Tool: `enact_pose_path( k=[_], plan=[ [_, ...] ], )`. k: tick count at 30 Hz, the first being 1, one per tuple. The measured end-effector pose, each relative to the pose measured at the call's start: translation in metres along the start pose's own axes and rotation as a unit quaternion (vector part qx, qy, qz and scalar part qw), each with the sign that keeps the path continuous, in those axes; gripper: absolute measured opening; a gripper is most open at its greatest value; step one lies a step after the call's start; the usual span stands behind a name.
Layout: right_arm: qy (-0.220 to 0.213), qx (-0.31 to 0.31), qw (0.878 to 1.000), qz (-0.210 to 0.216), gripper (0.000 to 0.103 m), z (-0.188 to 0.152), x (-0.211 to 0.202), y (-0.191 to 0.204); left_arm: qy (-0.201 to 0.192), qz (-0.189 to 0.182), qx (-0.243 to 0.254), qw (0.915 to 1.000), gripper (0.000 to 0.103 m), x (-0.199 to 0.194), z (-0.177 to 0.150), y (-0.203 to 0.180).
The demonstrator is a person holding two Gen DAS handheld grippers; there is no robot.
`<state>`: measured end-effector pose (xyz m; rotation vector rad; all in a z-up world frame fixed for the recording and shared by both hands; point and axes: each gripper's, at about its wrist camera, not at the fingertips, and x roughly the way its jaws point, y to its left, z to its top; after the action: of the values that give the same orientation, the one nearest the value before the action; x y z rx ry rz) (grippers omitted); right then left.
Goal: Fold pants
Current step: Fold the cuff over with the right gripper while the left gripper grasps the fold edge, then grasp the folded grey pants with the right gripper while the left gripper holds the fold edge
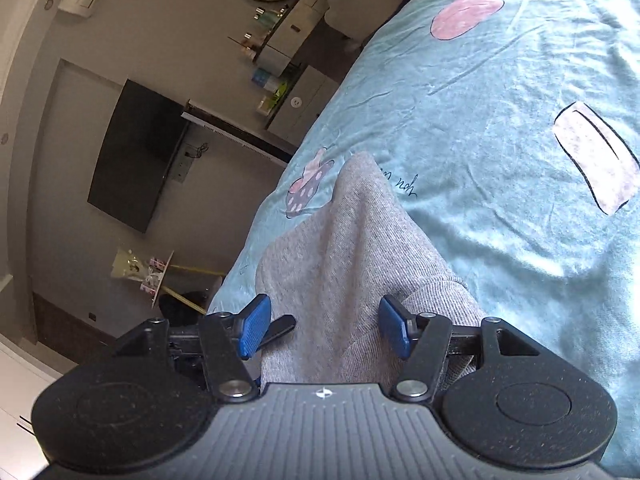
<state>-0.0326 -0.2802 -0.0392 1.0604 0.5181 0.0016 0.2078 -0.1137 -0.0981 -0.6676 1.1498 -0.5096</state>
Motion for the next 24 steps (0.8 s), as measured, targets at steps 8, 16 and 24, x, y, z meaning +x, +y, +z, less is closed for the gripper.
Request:
enact_pose_path(
  k=[8, 16, 24],
  plan=[
    [-0.001, -0.003, 1.000, 0.002, 0.061, -0.001, 0.002, 0.001, 0.022, -0.044, -0.049, 0.9976, 0.022, 0.016, 0.006, 0.012],
    [-0.019, -0.003, 0.999, -0.050, 0.071, -0.007, -0.030, 0.016, 0.014, -0.043, -0.052, 0.9976, 0.016, 0.001, 0.008, -0.003],
    [0.022, 0.072, 0.996, -0.049, 0.074, -0.018, -0.033, -0.004, -0.007, -0.079, -0.064, 0.9948, 0.016, -0.031, 0.016, -0.018]
  ],
)
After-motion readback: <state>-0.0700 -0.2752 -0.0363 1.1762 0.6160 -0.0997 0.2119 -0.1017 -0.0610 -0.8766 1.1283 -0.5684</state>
